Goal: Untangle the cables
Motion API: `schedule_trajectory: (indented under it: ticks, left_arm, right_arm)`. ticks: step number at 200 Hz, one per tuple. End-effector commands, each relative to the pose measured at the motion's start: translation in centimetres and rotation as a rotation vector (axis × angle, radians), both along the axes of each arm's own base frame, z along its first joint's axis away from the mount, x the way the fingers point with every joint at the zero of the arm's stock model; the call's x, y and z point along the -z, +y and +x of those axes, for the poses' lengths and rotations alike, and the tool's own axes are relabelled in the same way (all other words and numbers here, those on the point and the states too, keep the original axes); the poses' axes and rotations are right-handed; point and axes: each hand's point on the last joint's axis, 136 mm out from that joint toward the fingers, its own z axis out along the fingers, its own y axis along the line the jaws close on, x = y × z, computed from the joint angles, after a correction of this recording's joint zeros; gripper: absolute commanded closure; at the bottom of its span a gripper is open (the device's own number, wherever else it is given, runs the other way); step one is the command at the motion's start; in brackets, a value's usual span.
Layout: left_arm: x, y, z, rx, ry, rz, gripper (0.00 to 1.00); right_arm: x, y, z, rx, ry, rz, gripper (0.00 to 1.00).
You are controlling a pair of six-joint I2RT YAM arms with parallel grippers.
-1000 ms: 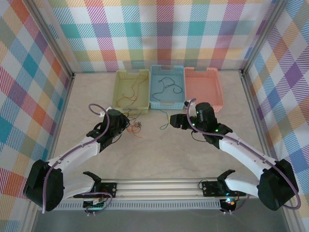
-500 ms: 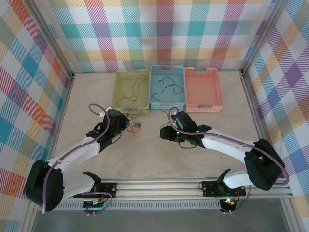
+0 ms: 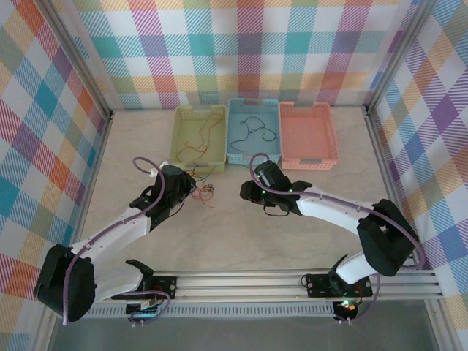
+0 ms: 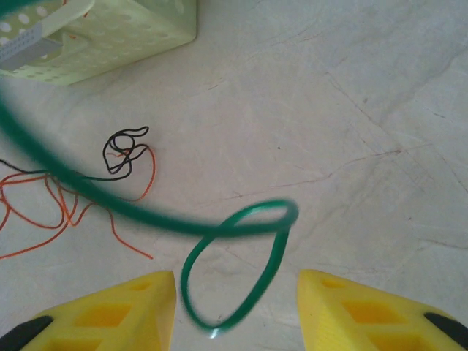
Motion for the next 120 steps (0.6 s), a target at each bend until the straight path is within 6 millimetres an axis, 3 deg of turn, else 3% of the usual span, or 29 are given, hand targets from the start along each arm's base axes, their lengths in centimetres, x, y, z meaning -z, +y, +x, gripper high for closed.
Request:
schedule_trajectory:
  ticks: [1, 120]
  left_arm:
    - [-0.9, 0.5, 0.3, -0.008, -0.034, 0.011, 1.0]
    - [-1.1, 0.8, 0.2, -0.016, -0.036, 0.02, 1.0]
  right_arm:
    - [-0.9, 0.5, 1.3, 0.037, -0.036, 0.008, 0.56]
    - [-2.5, -1.1, 2.1, 0.017, -0.103, -0.027, 0.97]
